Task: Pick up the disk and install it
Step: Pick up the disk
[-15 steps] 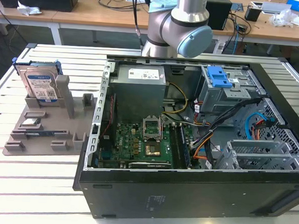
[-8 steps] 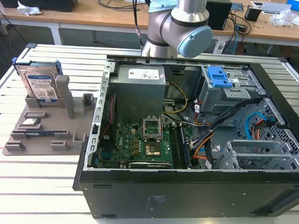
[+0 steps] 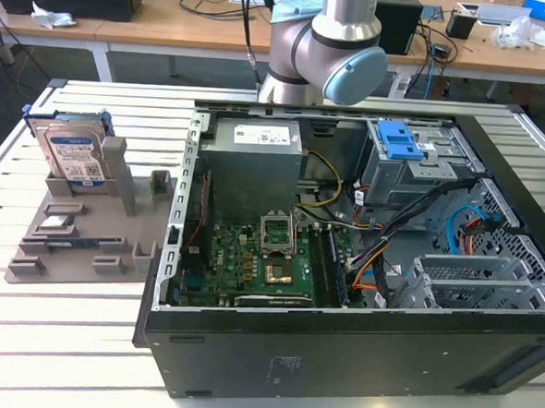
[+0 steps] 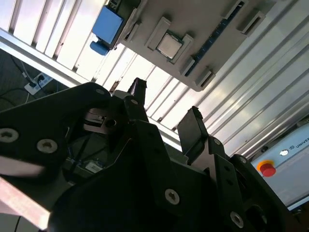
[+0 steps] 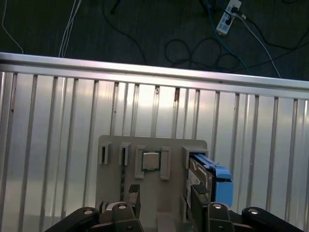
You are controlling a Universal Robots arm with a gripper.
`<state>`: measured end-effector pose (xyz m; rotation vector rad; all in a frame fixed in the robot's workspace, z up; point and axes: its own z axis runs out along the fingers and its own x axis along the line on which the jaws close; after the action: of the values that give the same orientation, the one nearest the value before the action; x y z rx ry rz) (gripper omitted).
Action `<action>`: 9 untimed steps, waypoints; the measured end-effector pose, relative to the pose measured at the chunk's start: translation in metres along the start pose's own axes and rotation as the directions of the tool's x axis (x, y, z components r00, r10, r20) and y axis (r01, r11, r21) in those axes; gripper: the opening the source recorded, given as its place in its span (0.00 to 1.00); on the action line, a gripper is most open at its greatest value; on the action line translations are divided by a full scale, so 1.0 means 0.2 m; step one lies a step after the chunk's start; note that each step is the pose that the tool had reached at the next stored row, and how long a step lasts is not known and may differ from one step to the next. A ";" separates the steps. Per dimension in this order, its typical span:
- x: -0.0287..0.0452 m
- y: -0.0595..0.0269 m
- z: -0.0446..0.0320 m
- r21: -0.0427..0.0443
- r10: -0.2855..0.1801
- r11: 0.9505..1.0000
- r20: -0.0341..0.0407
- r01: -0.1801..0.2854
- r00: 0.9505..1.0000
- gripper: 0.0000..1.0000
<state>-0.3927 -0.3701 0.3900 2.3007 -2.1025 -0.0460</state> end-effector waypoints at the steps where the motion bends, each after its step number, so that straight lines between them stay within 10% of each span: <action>1: -0.001 0.000 0.000 0.000 0.000 1.000 0.000 0.000 1.000 0.54; 9: -0.006 -0.002 0.000 0.000 0.000 1.000 0.000 0.000 1.000 0.54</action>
<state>-0.3923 -0.3688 0.3900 2.3005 -2.1025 -0.0460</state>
